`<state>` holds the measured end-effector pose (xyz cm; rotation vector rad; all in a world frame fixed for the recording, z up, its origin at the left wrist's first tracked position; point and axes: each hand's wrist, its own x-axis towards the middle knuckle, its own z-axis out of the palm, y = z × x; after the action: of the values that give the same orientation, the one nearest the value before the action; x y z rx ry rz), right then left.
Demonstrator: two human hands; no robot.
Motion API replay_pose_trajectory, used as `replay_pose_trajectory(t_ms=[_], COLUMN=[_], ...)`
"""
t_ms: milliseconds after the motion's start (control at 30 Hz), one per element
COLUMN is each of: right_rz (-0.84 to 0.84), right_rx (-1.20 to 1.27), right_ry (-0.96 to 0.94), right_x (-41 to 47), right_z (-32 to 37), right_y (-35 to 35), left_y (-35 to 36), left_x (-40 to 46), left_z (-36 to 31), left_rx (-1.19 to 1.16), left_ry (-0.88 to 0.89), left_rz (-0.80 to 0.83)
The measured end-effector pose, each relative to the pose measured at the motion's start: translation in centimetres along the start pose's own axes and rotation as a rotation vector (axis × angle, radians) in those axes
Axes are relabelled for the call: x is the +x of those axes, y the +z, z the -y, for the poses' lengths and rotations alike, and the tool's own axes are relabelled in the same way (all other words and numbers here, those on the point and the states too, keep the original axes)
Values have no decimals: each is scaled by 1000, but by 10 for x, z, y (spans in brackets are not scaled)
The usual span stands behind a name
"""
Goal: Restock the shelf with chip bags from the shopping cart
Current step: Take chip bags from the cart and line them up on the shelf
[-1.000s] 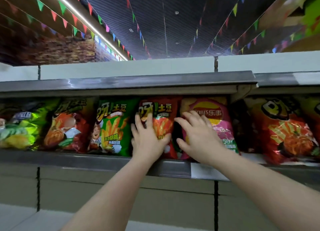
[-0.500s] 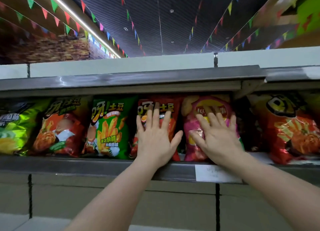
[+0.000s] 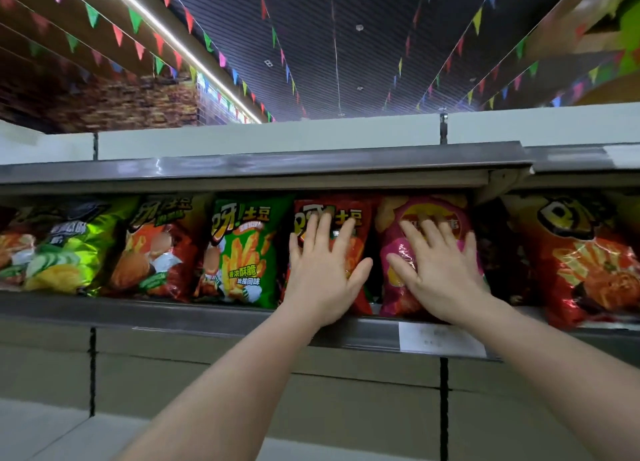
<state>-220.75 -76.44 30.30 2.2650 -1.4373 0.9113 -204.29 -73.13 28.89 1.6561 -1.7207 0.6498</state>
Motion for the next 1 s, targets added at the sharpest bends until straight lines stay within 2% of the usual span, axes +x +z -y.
replay_pose_trajectory(t_ms=[100,300,500,667,1000], right_rz=[-80,-29,9,32,22], right_rx=[127,209,316,380,426], right_ry=[-145,-403,-457,-483,-502], right_x=[-12,-25,-19,-14,-20], right_z=[18,51,68,79,130], right_y=[-1,1,7,10,17], left_y=[-9,-27,-44,-61,-78], left_x=[-16,-43,-66,-78,-92], left_z=[-1,13,35,53,106], left_rx=[-53,-65,42,78,91], left_ry=[17,-74,-254,-387,-430], left_rz=[-105,-132,-35,-40,-54])
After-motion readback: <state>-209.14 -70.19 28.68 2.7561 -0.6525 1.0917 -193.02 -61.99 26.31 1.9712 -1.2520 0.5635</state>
